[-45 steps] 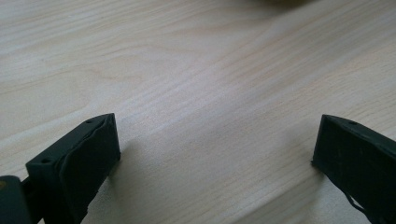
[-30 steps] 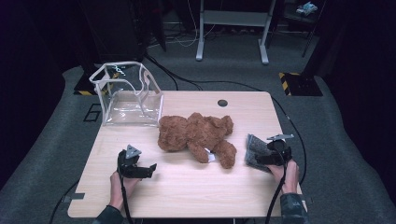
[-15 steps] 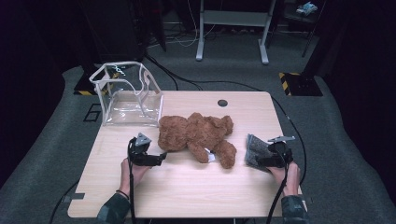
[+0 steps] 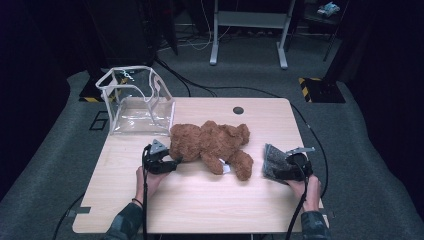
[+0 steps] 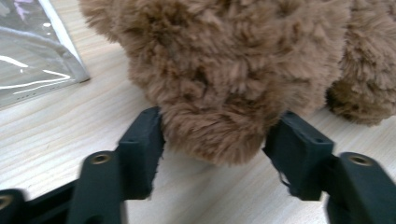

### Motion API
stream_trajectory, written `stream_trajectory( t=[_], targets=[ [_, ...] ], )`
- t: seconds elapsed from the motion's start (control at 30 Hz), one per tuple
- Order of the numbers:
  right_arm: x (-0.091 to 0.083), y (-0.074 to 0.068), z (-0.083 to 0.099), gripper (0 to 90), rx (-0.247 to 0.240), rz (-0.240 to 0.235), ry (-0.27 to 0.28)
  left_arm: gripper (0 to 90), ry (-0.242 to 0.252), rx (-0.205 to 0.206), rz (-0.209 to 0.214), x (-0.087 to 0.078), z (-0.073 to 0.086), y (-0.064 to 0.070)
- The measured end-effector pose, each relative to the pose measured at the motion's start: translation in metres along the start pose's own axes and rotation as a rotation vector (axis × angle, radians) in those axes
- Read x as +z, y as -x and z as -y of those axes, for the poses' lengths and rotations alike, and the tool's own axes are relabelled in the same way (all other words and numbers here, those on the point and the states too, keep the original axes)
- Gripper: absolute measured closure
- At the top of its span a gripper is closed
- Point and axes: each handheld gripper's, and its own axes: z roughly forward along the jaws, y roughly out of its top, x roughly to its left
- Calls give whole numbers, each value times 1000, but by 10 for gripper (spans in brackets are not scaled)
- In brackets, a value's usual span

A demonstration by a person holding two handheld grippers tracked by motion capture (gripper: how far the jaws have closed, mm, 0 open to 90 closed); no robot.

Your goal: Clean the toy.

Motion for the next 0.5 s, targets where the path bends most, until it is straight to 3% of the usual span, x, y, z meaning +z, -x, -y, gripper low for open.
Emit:
stream_trajectory(
  t=[0.2, 0.23, 0.5],
  targets=[
    [1, -1, 1, 140, 5, 6, -3, 576, 14, 13, -15, 3, 4, 4],
    [2, 0, 0, 144, -1, 11, 2, 594, 38, 23, -30, 4, 7, 5],
    [4, 1, -1, 198, 5, 33, 10, 702, 65, 14, -1, 6, 11, 3]
  ],
)
